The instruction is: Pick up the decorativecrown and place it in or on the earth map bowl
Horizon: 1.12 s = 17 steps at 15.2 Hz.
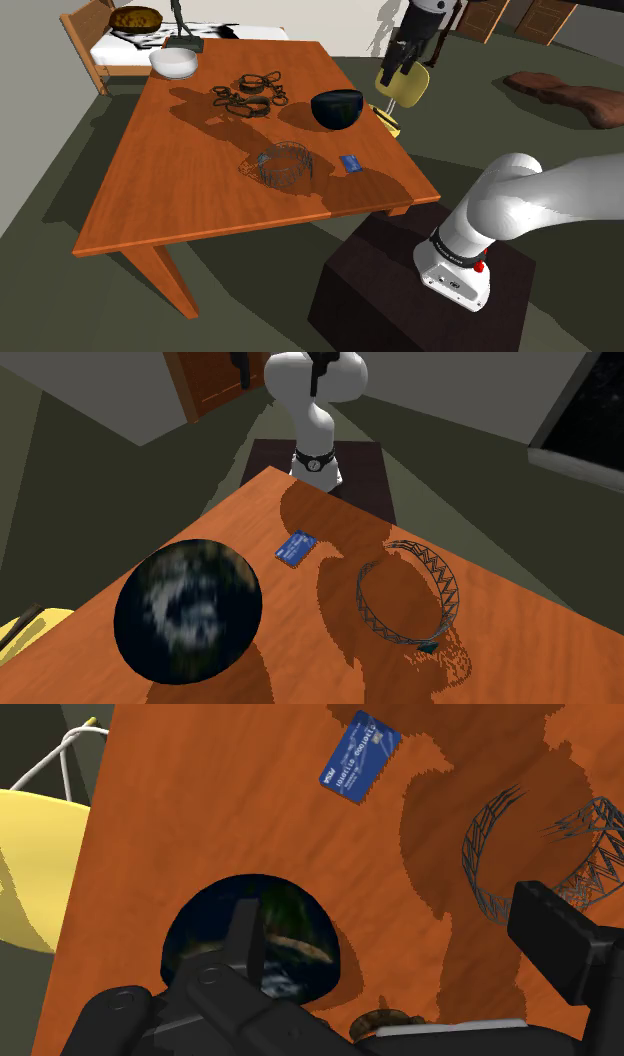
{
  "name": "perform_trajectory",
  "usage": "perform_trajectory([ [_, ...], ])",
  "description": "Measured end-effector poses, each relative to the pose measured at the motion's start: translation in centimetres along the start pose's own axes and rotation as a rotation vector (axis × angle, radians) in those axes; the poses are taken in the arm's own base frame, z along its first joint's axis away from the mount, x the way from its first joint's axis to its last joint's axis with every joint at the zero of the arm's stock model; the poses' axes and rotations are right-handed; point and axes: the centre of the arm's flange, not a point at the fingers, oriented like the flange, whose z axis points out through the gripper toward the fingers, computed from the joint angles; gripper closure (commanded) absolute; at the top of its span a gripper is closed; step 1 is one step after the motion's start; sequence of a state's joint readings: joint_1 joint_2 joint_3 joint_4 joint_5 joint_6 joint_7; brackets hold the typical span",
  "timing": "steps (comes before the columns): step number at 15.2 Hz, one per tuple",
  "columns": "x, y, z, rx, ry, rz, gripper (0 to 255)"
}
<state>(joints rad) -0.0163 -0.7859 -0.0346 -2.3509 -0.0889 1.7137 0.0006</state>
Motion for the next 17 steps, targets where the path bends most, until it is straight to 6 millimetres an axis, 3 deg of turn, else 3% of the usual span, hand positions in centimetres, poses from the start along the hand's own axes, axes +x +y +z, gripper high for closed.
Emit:
perform_trajectory([
  [4, 1.0, -2.2, 1.6, 0.001, -0.008, -0.002, 0],
  [17, 7.1, -15.0, 10.9, 0.011, -0.052, -0.013, 0],
])
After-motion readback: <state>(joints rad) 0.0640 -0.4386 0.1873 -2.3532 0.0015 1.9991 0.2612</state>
